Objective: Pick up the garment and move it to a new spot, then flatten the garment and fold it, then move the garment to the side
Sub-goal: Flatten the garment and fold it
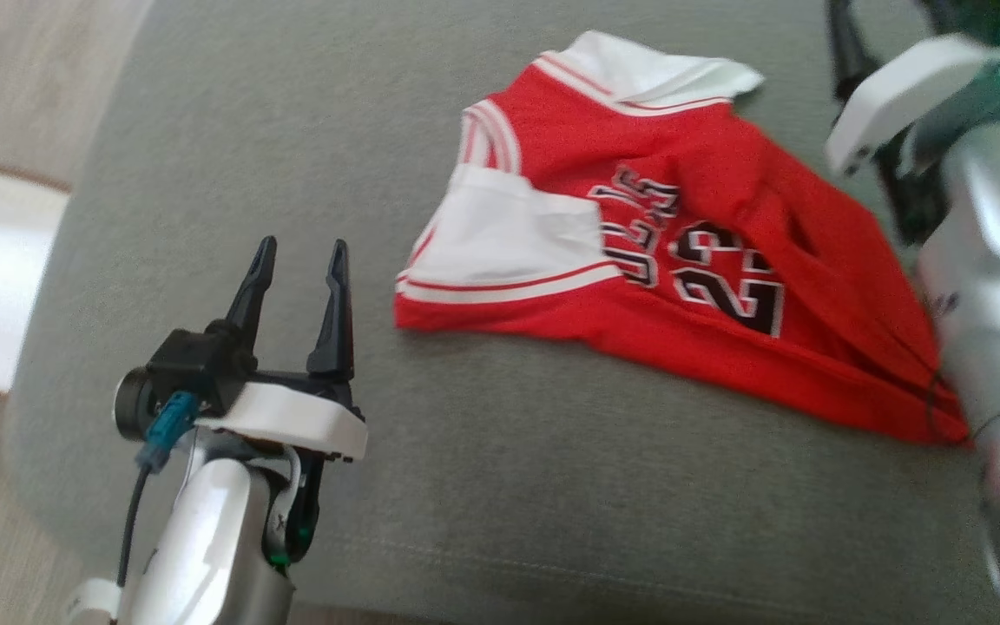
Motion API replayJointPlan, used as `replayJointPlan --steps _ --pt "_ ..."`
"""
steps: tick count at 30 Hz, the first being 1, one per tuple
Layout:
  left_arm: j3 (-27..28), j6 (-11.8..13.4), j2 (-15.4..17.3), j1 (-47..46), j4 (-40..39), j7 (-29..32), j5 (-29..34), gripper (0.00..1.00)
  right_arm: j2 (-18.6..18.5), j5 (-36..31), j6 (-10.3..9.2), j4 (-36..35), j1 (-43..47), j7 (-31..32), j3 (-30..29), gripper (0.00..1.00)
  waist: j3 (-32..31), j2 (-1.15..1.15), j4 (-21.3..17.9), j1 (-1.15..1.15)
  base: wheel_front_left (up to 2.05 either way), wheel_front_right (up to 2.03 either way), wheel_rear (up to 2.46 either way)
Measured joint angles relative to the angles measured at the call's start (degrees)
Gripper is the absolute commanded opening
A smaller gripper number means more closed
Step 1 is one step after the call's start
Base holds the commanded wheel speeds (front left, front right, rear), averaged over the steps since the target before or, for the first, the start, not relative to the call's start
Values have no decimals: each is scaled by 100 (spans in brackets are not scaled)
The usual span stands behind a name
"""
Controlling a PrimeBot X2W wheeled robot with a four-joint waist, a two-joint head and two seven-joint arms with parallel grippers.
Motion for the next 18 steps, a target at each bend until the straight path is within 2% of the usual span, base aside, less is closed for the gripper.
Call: replayJointPlan --steps 8,11,18 --pt "174 -80 -2 14 -13 0 75 100 175 560 0 -1145 1525 -495 99 100 -420 0 -679 0 0 0 0" --pt "231 -97 -3 26 -16 0 82 100 258 556 0 -1747 2242 -541 -120 100 -576 0 -888 0 0 0 0" --pt "343 -98 -3 17 86 -1 118 100 732 162 0 -3283 4046 -439 -829 100 -708 0 -1329 0 0 0 0"
